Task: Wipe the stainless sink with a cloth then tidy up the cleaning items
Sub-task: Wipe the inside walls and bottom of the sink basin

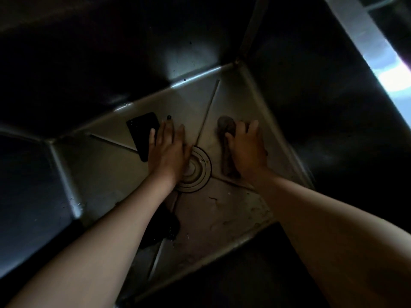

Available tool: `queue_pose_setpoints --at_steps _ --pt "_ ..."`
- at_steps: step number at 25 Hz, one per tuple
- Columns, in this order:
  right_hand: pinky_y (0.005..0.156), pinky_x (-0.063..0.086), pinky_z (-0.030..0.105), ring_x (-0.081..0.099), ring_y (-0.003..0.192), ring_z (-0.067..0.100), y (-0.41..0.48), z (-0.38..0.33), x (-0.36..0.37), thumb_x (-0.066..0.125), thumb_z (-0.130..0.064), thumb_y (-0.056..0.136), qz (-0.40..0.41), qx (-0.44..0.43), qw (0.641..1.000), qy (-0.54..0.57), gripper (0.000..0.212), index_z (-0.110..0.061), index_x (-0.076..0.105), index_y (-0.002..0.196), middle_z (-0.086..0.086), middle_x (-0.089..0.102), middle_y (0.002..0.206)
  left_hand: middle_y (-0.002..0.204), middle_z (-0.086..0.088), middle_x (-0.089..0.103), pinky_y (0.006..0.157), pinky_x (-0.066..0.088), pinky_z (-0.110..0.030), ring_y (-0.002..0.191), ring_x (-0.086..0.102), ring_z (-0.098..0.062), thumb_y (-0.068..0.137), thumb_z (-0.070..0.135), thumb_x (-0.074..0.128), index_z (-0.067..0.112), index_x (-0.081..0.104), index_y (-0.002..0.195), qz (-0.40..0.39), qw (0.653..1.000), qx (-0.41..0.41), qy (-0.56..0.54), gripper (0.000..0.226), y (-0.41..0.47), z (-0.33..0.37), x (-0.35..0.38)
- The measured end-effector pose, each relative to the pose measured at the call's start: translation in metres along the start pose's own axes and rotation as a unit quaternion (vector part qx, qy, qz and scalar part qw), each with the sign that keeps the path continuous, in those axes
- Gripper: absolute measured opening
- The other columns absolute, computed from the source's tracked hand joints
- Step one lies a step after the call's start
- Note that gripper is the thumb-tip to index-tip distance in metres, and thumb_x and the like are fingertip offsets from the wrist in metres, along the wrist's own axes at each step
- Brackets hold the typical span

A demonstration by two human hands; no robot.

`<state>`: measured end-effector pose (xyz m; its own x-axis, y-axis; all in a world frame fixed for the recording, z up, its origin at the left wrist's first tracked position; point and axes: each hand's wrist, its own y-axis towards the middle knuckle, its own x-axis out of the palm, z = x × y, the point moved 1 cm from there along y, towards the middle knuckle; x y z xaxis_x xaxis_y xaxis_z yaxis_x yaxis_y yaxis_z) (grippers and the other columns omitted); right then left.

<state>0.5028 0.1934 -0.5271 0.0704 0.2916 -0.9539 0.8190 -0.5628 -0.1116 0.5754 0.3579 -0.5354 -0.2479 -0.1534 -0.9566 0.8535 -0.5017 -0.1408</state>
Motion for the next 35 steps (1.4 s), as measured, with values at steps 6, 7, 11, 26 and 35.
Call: queue_pose_setpoints --at_steps 6,7,11,26,35 --pt "0.077 0.045 0.042 0.051 0.094 0.039 -0.007 -0.003 -0.02 0.057 -0.031 0.085 -0.003 -0.053 0.998 0.023 0.035 -0.008 0.052 0.112 0.021 0.046 0.112 0.152 -0.016 0.019 0.114 0.0 -0.037 0.142 0.014 -0.027 0.094 0.033 0.042 0.013 0.031 0.14 -0.005 0.999 0.019 -0.045 0.052 -0.035 0.007 -0.016" --pt "0.079 0.044 0.042 0.049 0.096 0.038 -0.013 -0.005 -0.022 0.056 -0.032 0.087 -0.009 -0.034 0.999 0.036 0.035 -0.009 0.05 0.112 0.019 0.044 0.113 0.152 -0.014 0.02 0.114 0.0 -0.036 0.142 0.014 -0.026 0.094 0.034 0.041 0.013 0.03 0.141 -0.014 0.998 0.024 -0.052 0.052 -0.037 0.008 -0.019" --pt "0.081 0.038 0.033 0.047 0.1 0.028 -0.04 -0.013 -0.027 0.051 -0.036 0.09 -0.041 0.078 0.99 0.11 0.028 -0.017 0.046 0.11 0.006 0.036 0.115 0.151 -0.012 0.025 0.114 0.003 -0.036 0.14 0.018 -0.025 0.094 0.035 0.041 0.014 0.028 0.142 -0.034 0.996 0.037 -0.073 0.053 -0.038 0.013 -0.03" --pt "0.089 0.042 0.045 0.04 0.113 0.038 -0.081 -0.029 -0.09 0.038 -0.02 0.097 -0.012 0.221 0.962 0.161 0.028 -0.008 0.04 0.122 0.017 0.031 0.128 0.152 -0.009 0.021 0.114 0.015 -0.036 0.138 0.022 -0.029 0.093 0.027 0.041 0.02 0.026 0.142 -0.107 0.991 0.049 -0.057 0.052 -0.061 0.058 -0.051" --pt "0.085 0.042 0.047 0.042 0.11 0.037 -0.096 -0.04 -0.117 0.038 -0.028 0.097 0.014 0.297 0.936 0.191 0.029 -0.009 0.039 0.118 0.017 0.033 0.125 0.15 -0.008 0.028 0.115 0.012 -0.039 0.138 0.023 -0.022 0.094 0.034 0.041 0.019 0.027 0.141 -0.084 0.989 0.125 -0.013 0.052 -0.054 0.066 -0.085"
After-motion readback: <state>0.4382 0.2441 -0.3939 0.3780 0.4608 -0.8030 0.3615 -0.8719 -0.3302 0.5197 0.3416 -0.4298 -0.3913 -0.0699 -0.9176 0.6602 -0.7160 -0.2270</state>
